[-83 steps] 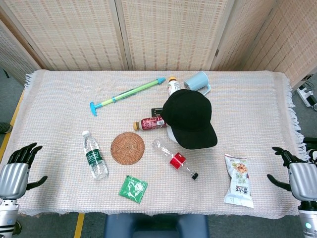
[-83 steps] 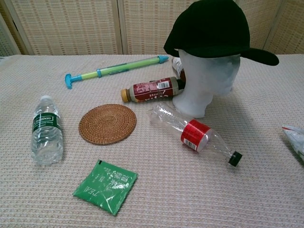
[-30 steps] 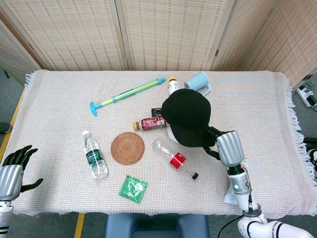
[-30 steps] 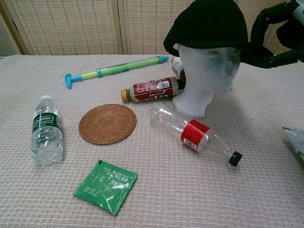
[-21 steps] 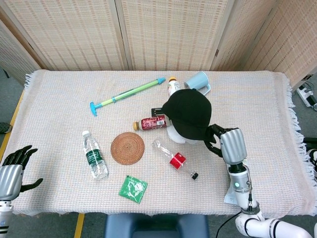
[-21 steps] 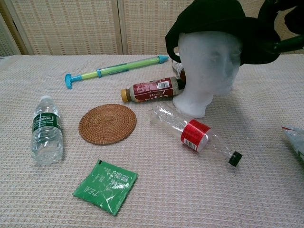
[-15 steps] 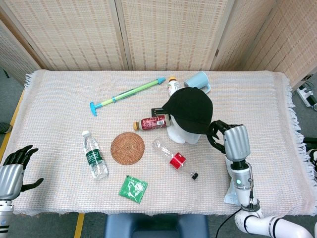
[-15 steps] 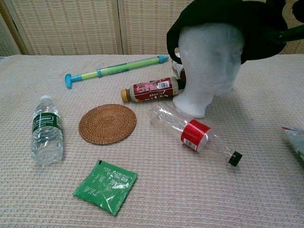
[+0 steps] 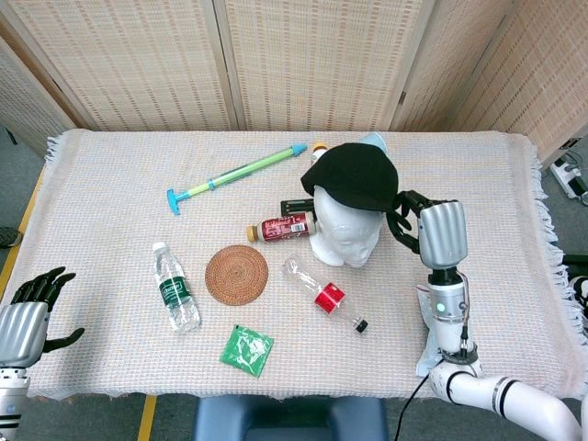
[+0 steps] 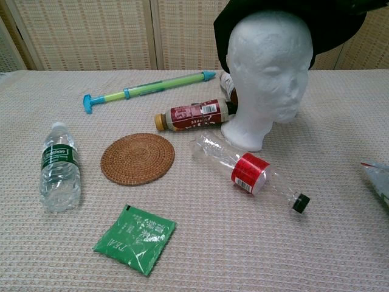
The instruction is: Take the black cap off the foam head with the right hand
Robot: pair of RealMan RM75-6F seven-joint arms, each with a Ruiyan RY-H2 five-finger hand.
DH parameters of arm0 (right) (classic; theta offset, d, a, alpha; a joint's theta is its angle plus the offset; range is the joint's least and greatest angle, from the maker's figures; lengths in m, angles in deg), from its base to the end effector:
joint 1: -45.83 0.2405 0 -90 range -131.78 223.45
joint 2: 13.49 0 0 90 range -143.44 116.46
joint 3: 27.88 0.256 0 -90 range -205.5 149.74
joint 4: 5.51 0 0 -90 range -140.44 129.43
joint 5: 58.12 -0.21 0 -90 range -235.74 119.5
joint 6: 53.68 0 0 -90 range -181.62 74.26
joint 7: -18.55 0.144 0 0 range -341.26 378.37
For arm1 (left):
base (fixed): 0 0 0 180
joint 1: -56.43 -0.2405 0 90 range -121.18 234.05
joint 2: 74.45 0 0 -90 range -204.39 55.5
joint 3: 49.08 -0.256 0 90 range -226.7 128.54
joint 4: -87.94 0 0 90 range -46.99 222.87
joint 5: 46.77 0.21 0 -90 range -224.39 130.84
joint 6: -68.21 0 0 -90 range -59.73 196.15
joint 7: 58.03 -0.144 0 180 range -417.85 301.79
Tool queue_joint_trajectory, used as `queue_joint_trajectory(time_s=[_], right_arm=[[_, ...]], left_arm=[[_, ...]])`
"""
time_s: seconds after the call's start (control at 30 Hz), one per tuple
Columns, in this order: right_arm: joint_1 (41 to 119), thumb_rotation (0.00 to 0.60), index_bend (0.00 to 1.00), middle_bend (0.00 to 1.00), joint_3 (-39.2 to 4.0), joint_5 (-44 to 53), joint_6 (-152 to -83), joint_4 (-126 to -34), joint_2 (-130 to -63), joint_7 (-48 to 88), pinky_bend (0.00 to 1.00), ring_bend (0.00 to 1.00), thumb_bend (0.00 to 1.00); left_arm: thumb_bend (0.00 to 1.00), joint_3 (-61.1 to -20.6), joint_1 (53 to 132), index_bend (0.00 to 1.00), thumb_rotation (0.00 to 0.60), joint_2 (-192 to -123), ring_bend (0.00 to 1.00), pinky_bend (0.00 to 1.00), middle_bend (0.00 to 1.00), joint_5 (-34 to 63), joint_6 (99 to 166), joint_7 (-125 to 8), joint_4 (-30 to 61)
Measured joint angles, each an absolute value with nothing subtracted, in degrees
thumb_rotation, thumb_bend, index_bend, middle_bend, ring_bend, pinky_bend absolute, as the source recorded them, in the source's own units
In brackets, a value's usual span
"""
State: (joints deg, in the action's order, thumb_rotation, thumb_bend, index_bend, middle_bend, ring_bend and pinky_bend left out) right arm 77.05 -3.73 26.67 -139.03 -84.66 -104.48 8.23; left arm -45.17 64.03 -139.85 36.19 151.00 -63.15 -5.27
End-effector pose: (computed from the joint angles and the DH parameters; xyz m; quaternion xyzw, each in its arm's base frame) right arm -0.1502 -0.3465 0.0972 0.5219 -0.2326 0.6146 0.5439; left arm -0.3044 0.1990 0.1504 -0.6029 -0.3770 -0.3736 0.5957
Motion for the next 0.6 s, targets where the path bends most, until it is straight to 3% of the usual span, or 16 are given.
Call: queue_joint_trajectory(time_s=[0.37,0.6], right_arm=[[80.7,0.6,0.81,0.67,-0.5,21.8,-134.8,-79.6,-103.9,7.8,1.0,0.93,0.62],[80.1,0.6,0.81,0.67,-0.4,19.7,-134.0,-78.1,-99.9,8.1,1.0,0.93,0.62]], left_arm=[[0.09,-45.1,64.4,0.21,0.6,-140.0,0.17,0.21,0.17,36.0,150.5,-63.7,-5.3],[0.09,-45.1,64.8,0.21,0.6,-140.3,0.17,0.21,0.17,36.1,150.0,-63.9,-5.3]])
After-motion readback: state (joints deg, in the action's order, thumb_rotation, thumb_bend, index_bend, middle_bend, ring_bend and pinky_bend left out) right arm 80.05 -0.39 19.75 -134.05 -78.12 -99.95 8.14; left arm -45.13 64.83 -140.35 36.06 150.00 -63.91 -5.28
